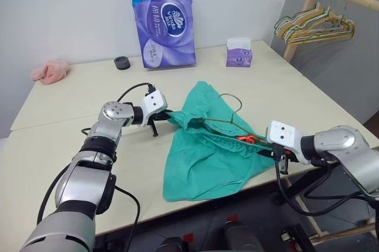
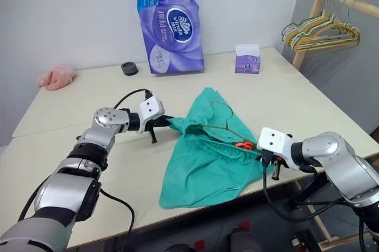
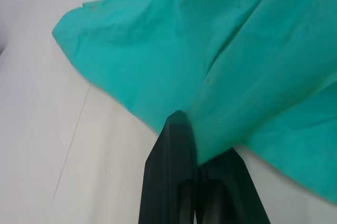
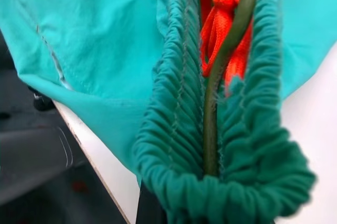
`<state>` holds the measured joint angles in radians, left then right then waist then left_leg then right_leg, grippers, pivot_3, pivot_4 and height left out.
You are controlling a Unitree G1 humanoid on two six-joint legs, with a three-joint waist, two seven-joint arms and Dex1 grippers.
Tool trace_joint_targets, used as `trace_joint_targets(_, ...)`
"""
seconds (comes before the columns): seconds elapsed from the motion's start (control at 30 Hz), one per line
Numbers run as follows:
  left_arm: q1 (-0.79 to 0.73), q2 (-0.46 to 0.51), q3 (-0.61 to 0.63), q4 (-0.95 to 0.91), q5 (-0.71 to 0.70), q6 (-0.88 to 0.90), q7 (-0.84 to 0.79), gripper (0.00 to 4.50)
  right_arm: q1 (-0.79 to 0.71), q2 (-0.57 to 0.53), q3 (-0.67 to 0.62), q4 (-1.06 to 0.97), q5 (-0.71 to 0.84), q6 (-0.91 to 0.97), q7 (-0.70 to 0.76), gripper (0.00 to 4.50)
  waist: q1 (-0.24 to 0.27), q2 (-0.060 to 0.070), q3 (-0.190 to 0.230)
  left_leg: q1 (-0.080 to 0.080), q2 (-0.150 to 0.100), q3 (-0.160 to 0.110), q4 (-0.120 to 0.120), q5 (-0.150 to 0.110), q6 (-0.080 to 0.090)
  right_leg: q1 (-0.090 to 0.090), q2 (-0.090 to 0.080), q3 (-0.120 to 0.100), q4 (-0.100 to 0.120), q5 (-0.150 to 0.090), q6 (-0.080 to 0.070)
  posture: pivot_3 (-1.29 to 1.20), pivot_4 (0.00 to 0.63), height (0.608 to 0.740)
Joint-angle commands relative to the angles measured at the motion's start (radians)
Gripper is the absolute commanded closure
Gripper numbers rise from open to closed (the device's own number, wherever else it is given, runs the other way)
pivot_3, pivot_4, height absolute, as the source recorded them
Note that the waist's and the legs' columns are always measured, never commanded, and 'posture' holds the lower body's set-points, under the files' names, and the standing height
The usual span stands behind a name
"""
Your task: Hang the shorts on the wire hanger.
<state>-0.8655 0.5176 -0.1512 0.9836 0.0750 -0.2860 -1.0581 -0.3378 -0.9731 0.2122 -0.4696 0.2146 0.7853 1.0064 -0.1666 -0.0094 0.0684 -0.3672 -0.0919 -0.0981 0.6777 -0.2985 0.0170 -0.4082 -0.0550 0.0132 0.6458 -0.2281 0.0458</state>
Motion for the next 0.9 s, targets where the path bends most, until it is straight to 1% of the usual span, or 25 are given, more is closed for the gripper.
trace_joint_targets(0.03, 0.018, 0.007, 0.018, -0.064, -0.023, 0.007, -0.008, 4.49, -0.03, 0.01, -0.048, -0.019, 0.033, 0.022, -0.007, 4.5, 0.0, 0.0, 0.0, 0.0, 0.0, 0.0, 0.0, 0.0, 0.0, 0.0, 0.0, 0.0, 0.0, 0.0, 0.0, -0.27, 0.04, 0.74)
trace_joint_targets(0.1, 0.032, 0.014, 0.015, -0.075, -0.011, 0.005, 0.006, 4.49, -0.031, 0.015, -0.057, -0.016, 0.044, 0.034, -0.013, 4.5, 0.0, 0.0, 0.0, 0.0, 0.0, 0.0, 0.0, 0.0, 0.0, 0.0, 0.0, 0.0, 0.0, 0.0, 0.0, -0.26, 0.037, 0.74)
trace_joint_targets(0.2, 0.044, 0.016, 0.022, -0.093, -0.008, -0.004, 0.036, 3.91, -0.027, 0.024, -0.073, -0.015, 0.059, 0.05, -0.03, 4.5, 0.001, 0.0, 0.0, 0.0, 0.0, 0.0, 0.0, 0.0, 0.0, 0.0, 0.0, 0.0, 0.0, 0.0, 0.0, -0.26, 0.037, 0.74)
trace_joint_targets(0.33, 0.038, 0.032, 0.03, -0.1, 0.023, -0.045, 0.139, 2.67, -0.008, 0.032, -0.098, -0.028, 0.094, 0.091, -0.041, 4.5, 0.002, 0.0, 0.0, 0.0, 0.0, 0.0, 0.0, 0.0, 0.0, 0.0, 0.0, 0.0, 0.0, 0.0, 0.0, -0.27, 0.038, 0.74)
trace_joint_targets(0.4, 0.035, 0.042, 0.046, -0.106, 0.001, -0.03, 0.142, 2.08, 0.004, 0.034, -0.113, -0.034, 0.113, 0.114, -0.048, 4.5, 0.002, 0.0, 0.0, 0.0, 0.0, 0.0, 0.0, 0.0, 0.0, 0.0, 0.0, 0.0, 0.0, 0.0, 0.0, -0.27, 0.041, 0.74)
trace_joint_targets(0.57, 0.049, 0.079, 0.112, -0.155, -0.085, 0.057, 0.087, 2.08, 0.038, 0.079, -0.187, -0.06, 0.208, 0.241, -0.091, 4.5, 0.0, 0.0, 0.0, 0.0, 0.0, 0.0, 0.0, 0.0, 0.0, 0.0, 0.0, 0.0, 0.0, 0.0, 0.0, -0.28, 0.045, 0.74)
trace_joint_targets(0.7, 0.069, 0.077, 0.132, -0.21, -0.123, 0.12, 0.069, 2.08, 0.05, 0.111, -0.23, -0.077, 0.273, 0.335, -0.13, 4.5, 0.001, 0.0, 0.0, 0.0, 0.0, 0.0, 0.0, 0.0, 0.001, 0.0, 0.0, 0.0, 0.0, 0.0, 0.0, -0.28, 0.046, 0.74)
trace_joint_targets(0.8, 0.142, 0.033, 0.133, -0.412, -0.222, 0.265, 0.01, 2.08, 0.072, 0.165, -0.34, -0.088, 0.339, 0.453, -0.193, 4.5, 0.004, 0.0, 0.0, 0.0, 0.0, 0.0, 0.0, -0.001, 0.001, 0.0, 0.0, 0.0, 0.0, 0.0, 0.0, -0.27, 0.046, 0.74)
trace_joint_targets(0.9, 0.206, -0.009, 0.118, -0.619, -0.297, 0.426, 0.001, 2.08, 0.073, 0.201, -0.454, -0.09, 0.375, 0.548, -0.254, 4.5, 0.011, 0.0, 0.0, -0.001, 0.0, 0.0, 0.001, -0.001, 0.002, 0.0, 0.0, 0.001, 0.0, 0.0, 0.0, -0.28, 0.05, 0.74)
